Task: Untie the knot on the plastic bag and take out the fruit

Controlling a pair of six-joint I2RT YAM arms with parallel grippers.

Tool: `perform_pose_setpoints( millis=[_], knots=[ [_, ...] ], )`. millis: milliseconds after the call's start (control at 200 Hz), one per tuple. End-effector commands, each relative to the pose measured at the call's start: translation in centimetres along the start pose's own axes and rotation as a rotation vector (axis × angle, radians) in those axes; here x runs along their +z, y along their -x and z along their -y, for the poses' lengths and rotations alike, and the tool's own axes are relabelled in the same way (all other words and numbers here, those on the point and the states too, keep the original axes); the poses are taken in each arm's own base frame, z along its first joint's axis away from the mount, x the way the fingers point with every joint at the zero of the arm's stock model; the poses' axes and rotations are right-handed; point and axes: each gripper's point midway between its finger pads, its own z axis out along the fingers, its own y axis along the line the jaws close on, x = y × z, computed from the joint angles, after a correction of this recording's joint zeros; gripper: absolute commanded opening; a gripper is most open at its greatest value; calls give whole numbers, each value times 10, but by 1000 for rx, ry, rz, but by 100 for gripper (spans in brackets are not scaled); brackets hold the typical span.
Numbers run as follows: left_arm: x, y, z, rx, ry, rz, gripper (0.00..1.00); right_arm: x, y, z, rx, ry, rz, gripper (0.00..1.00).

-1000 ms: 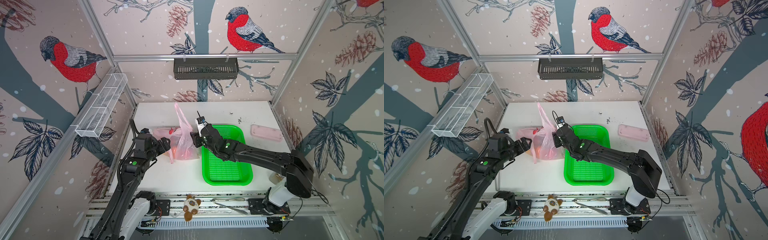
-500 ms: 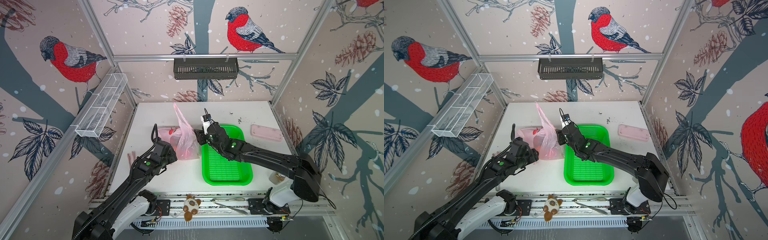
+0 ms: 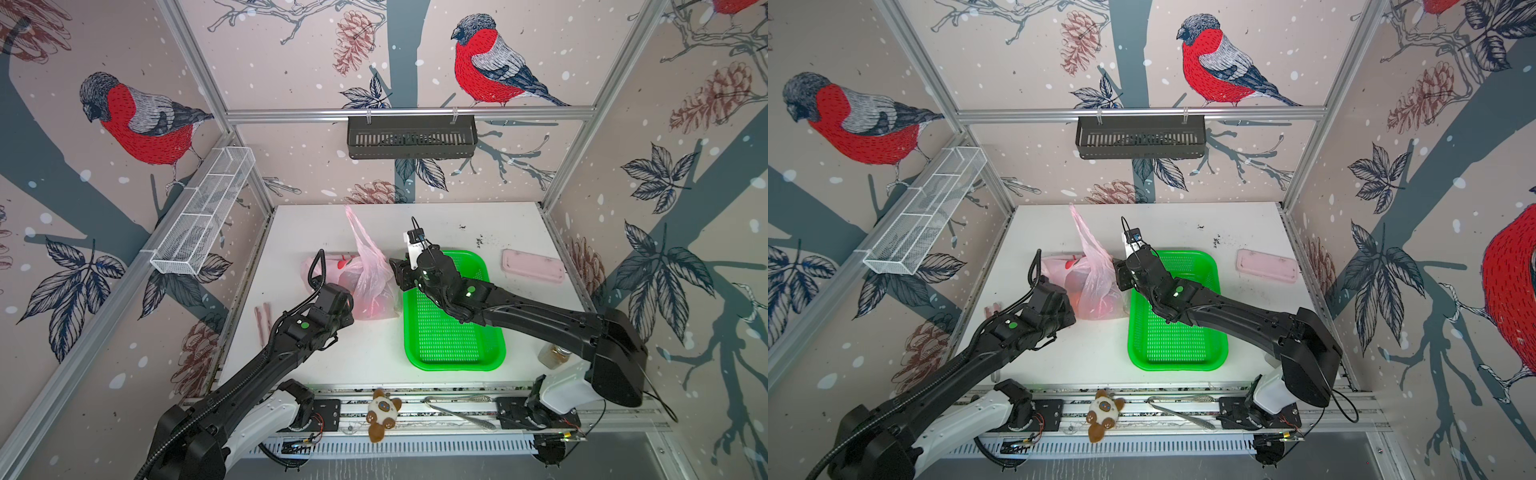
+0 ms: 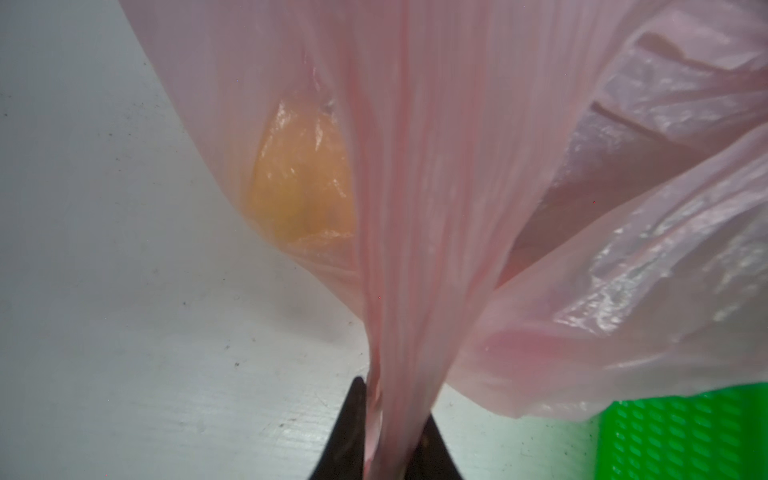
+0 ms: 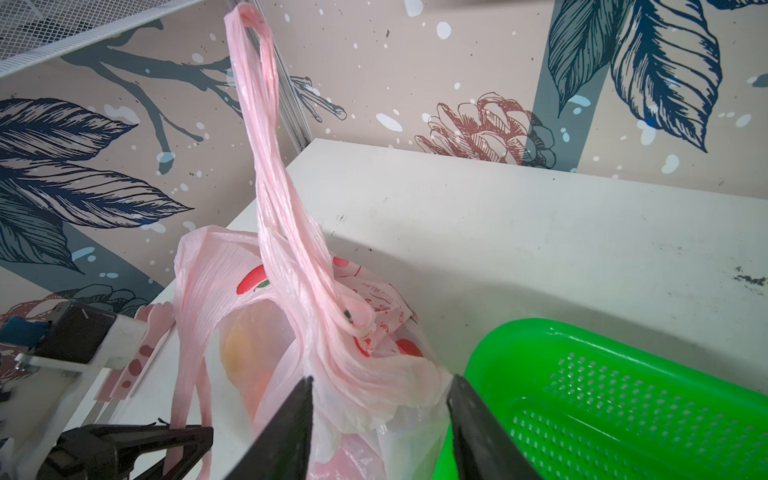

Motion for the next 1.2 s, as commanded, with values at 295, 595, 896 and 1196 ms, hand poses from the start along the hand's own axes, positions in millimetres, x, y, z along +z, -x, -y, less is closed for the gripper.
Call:
perform_pose_setpoints(
  millis=[295, 595, 896, 1196],
  knots=[
    [-64, 62, 61, 3, -254, 156, 0, 0, 14, -21, -58, -5, 42, 53],
    [-105, 92, 89, -1, -386, 233, 0, 20, 40, -63, -68, -70, 102, 52],
    [-132, 104, 94, 9, -432, 283, 0, 43, 47, -96, -79, -57, 111, 53],
    [-137, 102, 84, 9, -421, 308, 0, 75, 53, -84, -66, -95, 109, 56]
  ],
)
